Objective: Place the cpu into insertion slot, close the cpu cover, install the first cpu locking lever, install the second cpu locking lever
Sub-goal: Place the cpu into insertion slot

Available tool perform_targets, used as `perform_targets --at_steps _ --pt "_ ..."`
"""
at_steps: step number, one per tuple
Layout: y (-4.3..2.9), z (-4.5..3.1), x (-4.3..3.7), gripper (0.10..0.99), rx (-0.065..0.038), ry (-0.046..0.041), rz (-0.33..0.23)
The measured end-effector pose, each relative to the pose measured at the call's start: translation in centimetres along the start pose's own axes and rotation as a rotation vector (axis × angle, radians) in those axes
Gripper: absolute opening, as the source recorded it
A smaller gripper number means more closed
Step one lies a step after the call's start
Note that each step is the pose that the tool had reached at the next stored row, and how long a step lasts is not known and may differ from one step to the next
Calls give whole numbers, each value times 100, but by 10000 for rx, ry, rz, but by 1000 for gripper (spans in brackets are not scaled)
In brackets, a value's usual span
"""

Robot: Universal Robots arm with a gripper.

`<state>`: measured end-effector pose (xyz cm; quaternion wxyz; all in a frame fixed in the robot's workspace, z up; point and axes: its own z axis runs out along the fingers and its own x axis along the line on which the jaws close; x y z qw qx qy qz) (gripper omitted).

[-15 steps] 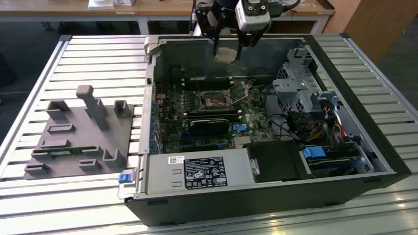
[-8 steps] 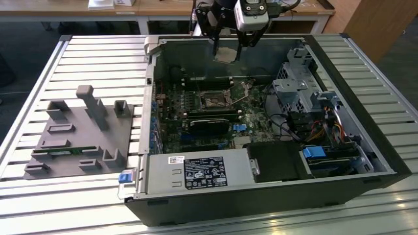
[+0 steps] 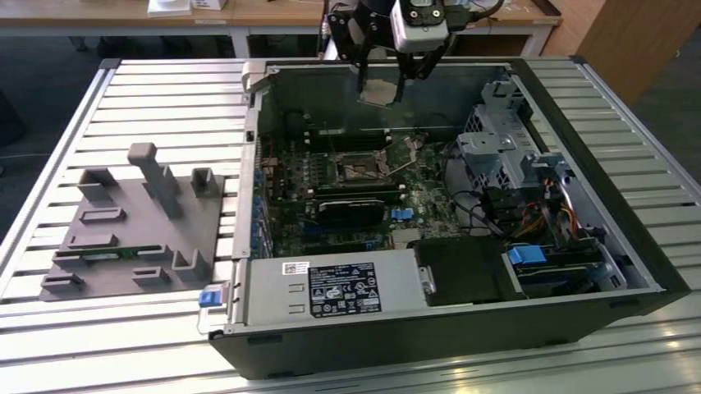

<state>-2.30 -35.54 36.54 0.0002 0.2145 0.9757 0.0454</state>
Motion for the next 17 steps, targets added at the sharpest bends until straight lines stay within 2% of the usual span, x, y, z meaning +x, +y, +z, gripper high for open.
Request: perform_targets --at_steps 17 --pt "-4 5 7 537 -10 -48 549"
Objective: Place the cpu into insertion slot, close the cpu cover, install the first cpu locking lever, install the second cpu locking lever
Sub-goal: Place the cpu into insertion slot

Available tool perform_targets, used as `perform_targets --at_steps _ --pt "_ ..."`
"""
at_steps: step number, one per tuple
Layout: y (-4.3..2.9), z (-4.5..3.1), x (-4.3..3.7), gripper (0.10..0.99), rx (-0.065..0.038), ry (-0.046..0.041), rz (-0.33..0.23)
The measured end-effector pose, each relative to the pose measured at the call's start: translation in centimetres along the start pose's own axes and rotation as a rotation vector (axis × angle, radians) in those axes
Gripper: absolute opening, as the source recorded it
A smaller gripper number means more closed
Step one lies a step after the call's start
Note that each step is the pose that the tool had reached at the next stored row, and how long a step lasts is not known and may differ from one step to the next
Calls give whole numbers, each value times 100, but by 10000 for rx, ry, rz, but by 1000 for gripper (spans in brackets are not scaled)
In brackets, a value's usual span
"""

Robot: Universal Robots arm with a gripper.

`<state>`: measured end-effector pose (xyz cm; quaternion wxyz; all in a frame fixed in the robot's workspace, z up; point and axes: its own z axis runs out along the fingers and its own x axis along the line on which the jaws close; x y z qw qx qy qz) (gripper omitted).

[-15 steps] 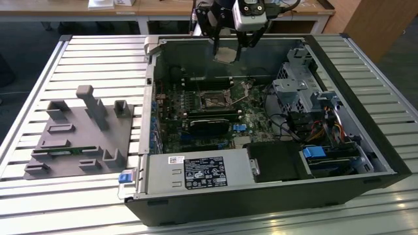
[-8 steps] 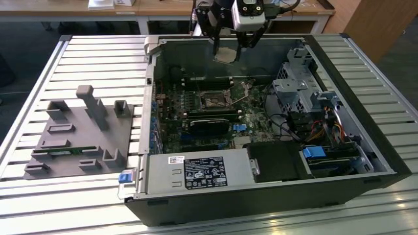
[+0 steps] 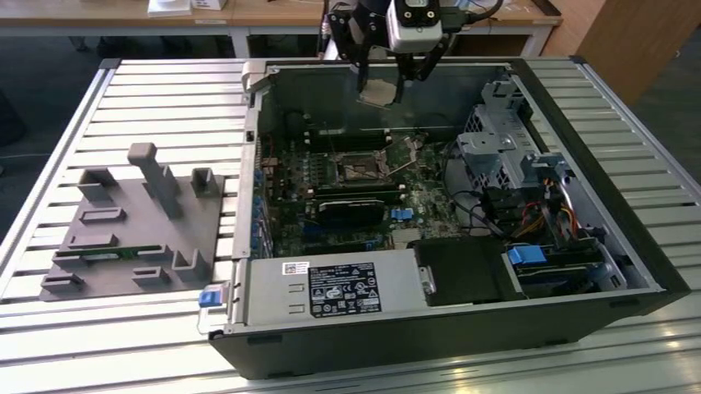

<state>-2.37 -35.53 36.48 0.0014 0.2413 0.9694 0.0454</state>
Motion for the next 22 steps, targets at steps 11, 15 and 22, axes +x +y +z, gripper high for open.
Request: perform_targets --at_steps 11,15,22 --pt "-2 2 3 537 -8 -32 358" --pt "-2 2 3 537 -11 -46 513" --pt "-1 5 3 537 -17 -73 823"
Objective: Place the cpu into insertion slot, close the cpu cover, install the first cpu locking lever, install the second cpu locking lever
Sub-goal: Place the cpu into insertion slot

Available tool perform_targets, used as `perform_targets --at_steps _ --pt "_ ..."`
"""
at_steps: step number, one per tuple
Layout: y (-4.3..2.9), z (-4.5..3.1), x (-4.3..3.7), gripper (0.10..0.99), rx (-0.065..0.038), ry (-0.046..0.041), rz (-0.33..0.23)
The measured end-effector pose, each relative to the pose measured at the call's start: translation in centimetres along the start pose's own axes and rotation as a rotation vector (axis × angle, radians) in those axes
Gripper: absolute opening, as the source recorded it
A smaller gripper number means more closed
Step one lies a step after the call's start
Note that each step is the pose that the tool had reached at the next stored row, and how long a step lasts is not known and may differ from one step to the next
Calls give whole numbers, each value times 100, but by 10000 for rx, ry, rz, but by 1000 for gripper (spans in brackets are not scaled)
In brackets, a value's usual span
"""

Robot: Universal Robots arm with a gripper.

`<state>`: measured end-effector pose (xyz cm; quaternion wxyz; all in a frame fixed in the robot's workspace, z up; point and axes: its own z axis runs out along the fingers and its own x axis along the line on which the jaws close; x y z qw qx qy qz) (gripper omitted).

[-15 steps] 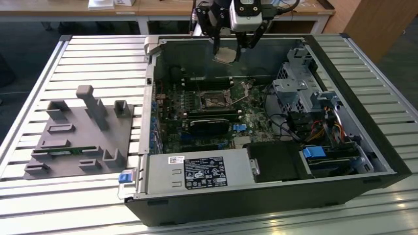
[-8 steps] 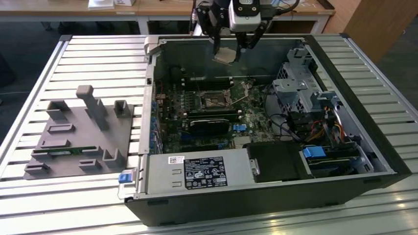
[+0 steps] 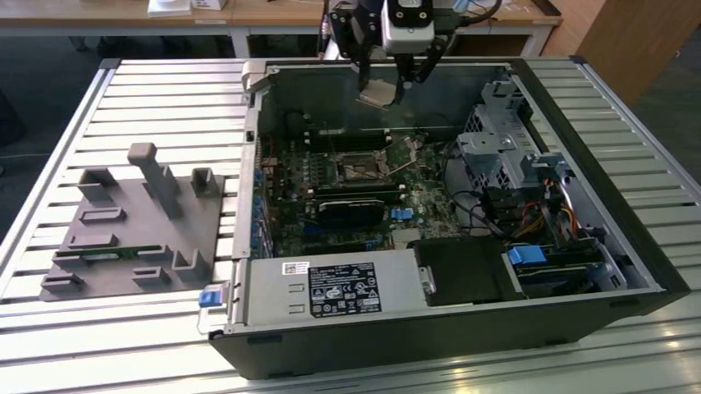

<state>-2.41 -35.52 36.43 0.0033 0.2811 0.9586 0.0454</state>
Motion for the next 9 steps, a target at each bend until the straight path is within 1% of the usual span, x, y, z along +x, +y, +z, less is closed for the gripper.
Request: perform_targets --at_steps 9 --pt "3 13 2 537 -10 -43 483"
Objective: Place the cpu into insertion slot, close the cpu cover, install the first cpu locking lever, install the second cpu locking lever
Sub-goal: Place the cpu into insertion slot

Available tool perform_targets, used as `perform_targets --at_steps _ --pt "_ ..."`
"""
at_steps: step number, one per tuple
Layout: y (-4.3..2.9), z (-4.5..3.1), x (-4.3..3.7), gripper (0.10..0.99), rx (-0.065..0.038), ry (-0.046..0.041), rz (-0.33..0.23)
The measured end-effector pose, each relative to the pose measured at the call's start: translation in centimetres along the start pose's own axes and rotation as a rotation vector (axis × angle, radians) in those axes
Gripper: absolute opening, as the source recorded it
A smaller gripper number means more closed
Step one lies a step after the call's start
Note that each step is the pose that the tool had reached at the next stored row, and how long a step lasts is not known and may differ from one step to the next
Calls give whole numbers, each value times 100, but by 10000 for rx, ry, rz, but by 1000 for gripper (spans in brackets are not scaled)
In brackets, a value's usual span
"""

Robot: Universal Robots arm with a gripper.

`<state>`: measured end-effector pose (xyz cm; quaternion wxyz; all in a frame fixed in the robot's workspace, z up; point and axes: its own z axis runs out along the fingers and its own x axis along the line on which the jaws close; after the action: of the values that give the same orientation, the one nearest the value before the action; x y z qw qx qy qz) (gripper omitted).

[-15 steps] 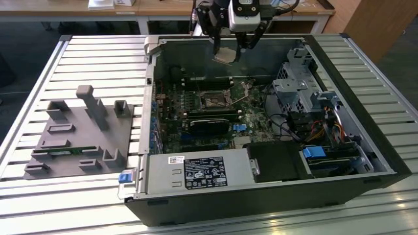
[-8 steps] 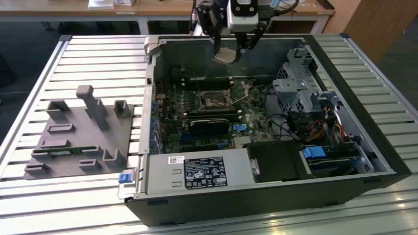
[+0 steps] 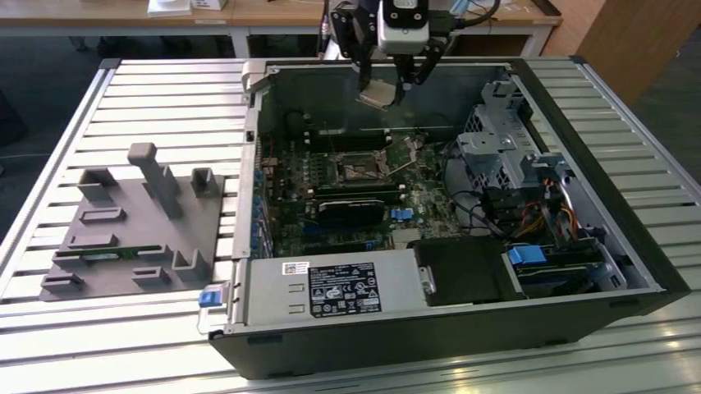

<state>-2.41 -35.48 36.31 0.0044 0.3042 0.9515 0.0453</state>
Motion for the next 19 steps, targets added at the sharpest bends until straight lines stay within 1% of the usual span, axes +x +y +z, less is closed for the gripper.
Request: perform_targets --at_steps 3,7,10,13,19 --pt "3 11 2 537 -3 -24 263" --pt "1 35 2 537 -5 -78 800" --pt "-2 65 2 537 11 -125 1124" --pt "-5 101 1 537 19 -161 1562" --pt "-9 155 1 537 9 -230 2376"
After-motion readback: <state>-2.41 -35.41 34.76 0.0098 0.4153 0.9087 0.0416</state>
